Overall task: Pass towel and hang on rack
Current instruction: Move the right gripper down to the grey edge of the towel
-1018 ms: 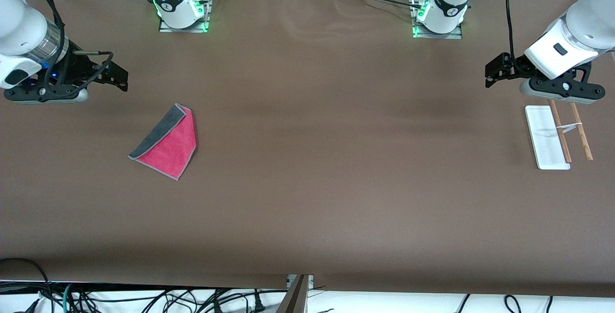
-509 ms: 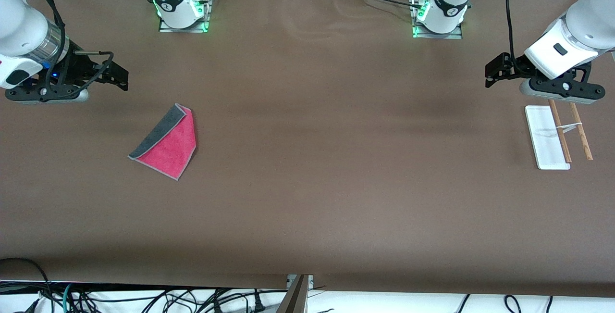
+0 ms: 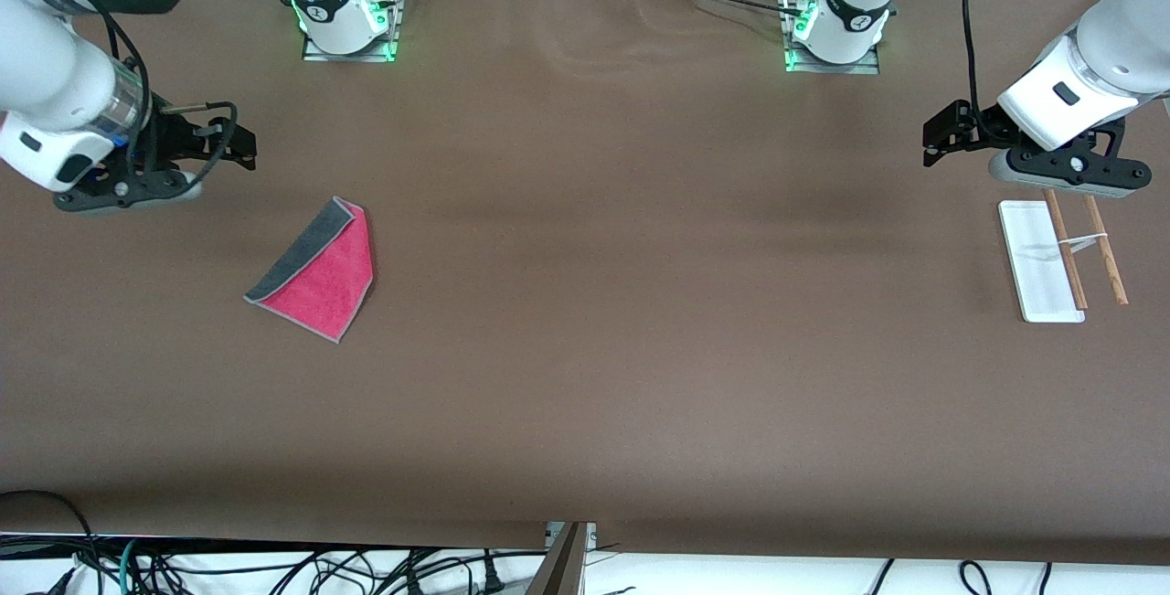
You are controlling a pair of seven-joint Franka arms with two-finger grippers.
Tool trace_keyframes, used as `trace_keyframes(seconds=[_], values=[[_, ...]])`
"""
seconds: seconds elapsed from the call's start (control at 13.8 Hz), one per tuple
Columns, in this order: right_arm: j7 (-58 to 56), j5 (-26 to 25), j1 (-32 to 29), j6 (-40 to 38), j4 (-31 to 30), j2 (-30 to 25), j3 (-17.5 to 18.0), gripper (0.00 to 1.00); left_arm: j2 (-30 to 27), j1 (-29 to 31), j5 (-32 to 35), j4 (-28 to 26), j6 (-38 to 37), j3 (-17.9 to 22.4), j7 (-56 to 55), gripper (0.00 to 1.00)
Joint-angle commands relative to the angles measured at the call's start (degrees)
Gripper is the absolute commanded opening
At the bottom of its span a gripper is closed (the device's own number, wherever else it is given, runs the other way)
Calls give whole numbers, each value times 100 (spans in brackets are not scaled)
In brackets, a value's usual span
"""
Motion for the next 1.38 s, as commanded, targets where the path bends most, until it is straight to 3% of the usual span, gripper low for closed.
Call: trace_keyframes(seconds=[0.0, 0.44, 0.73, 1.09, 1.31], values=[[-889, 114, 3, -24, -85, 192, -39, 100, 19, 29, 107, 74, -10, -23, 140, 100], [-3367, 123, -120, 738, -542, 754, -319, 100, 19, 29, 107, 74, -10, -23, 148, 100], [-5038, 140, -426, 1985, -990, 1413, -548, 100, 19, 29, 107, 74, -10, -23, 148, 100], [-6753, 622, -805, 3147, -947, 2319, -540, 99, 19, 38, 107, 74, -10, -23, 148, 100], [-7535, 1176, -849, 3298, -650, 2687, -540, 99, 27, 38, 107, 74, -10, -23, 148, 100]])
